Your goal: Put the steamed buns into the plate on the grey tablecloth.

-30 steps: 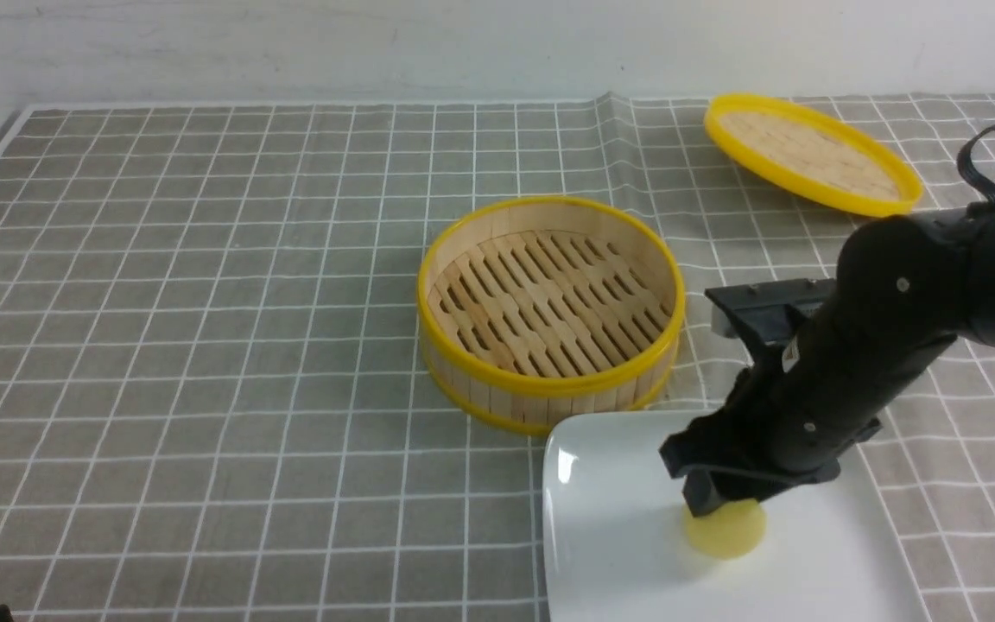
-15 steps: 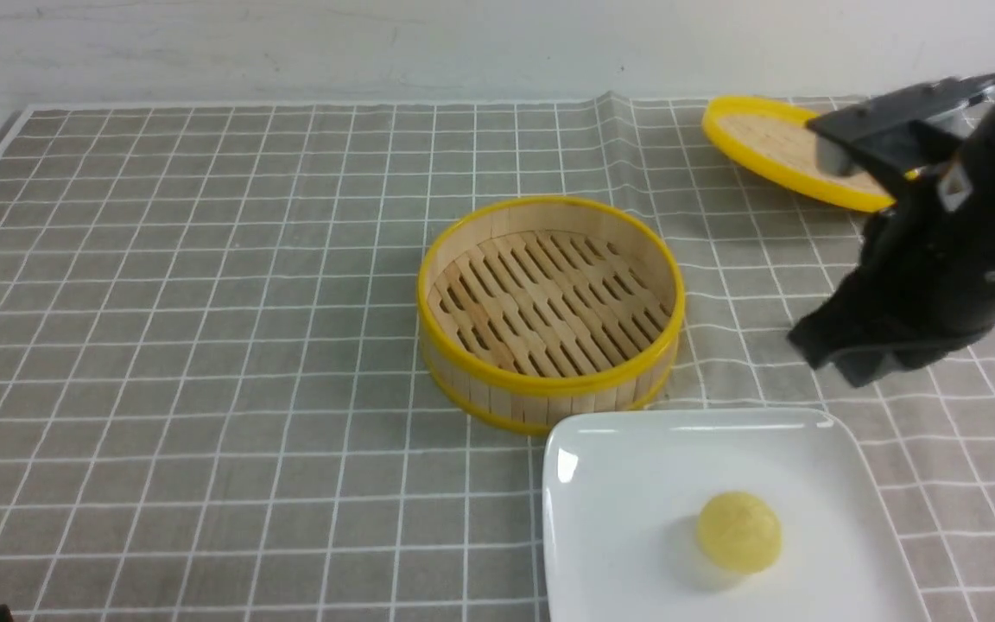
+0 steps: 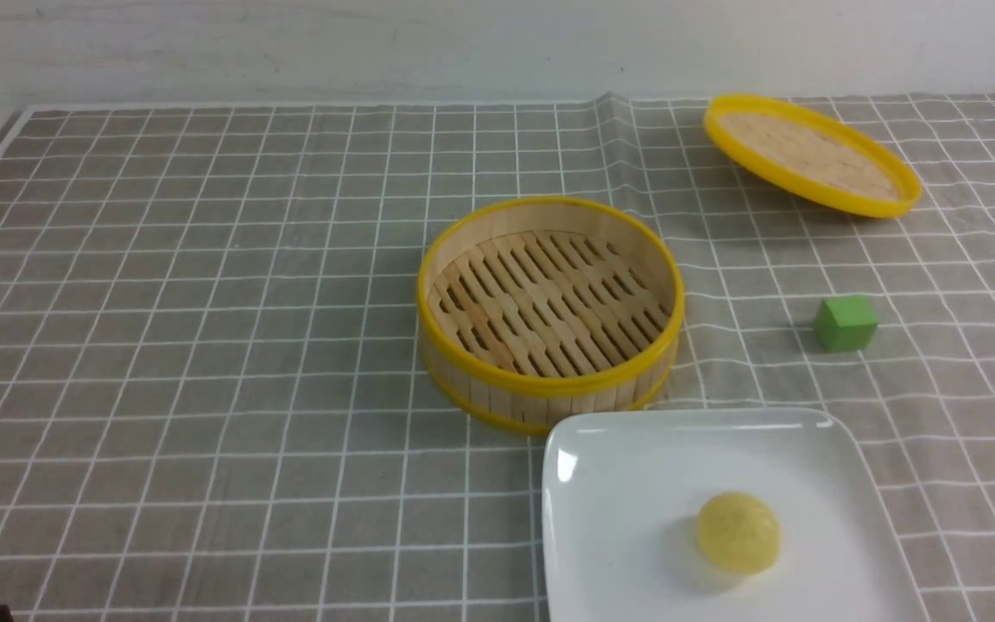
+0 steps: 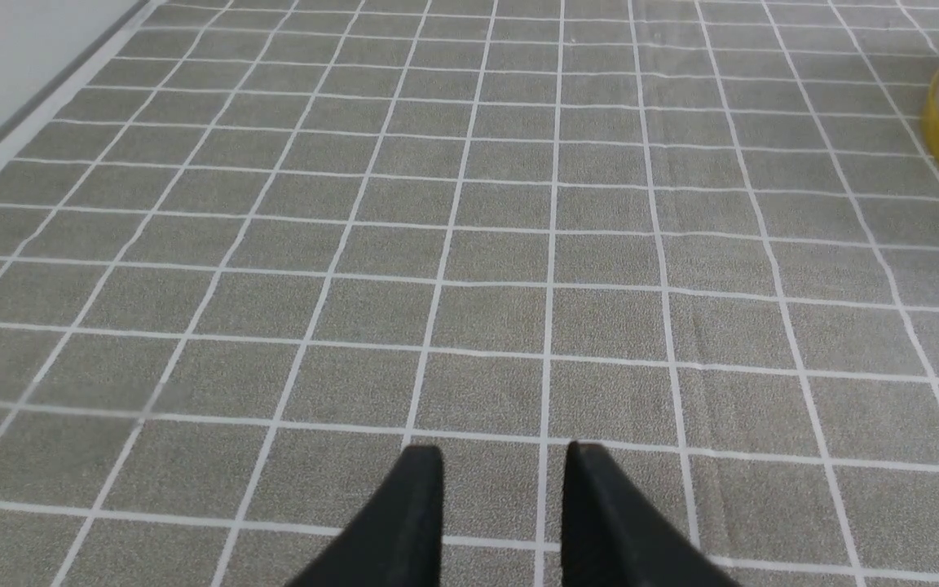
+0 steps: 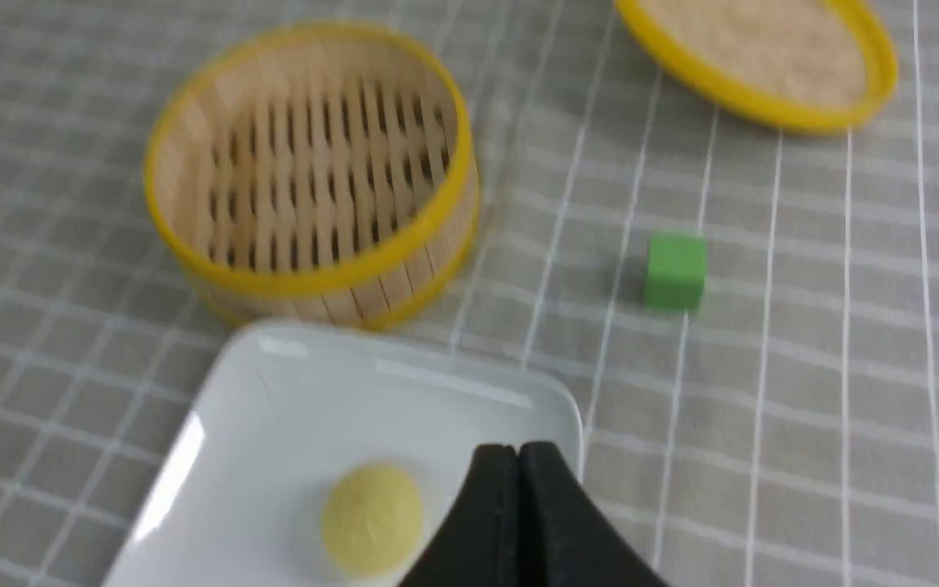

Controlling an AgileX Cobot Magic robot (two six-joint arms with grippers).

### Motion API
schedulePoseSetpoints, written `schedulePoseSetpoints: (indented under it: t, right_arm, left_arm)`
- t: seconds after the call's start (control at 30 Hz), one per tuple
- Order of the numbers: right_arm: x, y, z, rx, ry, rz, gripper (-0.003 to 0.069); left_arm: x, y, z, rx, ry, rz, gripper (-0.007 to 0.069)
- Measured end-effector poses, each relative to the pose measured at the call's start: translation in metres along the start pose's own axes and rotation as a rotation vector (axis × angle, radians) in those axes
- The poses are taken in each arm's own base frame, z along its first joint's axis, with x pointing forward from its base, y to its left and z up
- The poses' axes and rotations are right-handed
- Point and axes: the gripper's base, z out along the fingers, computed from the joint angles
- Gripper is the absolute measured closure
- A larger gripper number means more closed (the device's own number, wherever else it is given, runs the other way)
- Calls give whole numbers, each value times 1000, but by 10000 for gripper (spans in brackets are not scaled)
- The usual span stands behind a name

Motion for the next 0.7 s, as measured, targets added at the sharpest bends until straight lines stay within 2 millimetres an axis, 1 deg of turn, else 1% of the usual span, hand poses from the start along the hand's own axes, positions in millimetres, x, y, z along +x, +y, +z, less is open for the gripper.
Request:
schedulePoseSetpoints:
  t: [0.03, 0.07, 0.1, 0.13, 0.23, 0.33, 0.7]
  right_arm:
    - [17, -1, -9, -25, -167, -2, 673]
    - [21, -1, -6, -24, -152, -3, 672]
    - [29, -2, -11, -40, -250, -2, 672]
    - [44, -3, -12, -57, -340, 1, 671]
    - [67, -3, -8, -78, -429, 16, 668]
    - [73, -3, -5, -82, -443, 19, 668]
    - [74, -3, -4, -85, -450, 20, 664]
  left_arm:
    - [0, 0, 0, 0, 0, 0, 384]
    - [0, 0, 0, 0, 0, 0, 384]
    - [0, 0, 0, 0, 0, 0, 384]
    - [0, 0, 0, 0, 0, 0, 384]
    - [0, 0, 0, 0, 0, 0, 384]
    - [0, 0, 0, 0, 0, 0, 384]
    - [0, 0, 0, 0, 0, 0, 384]
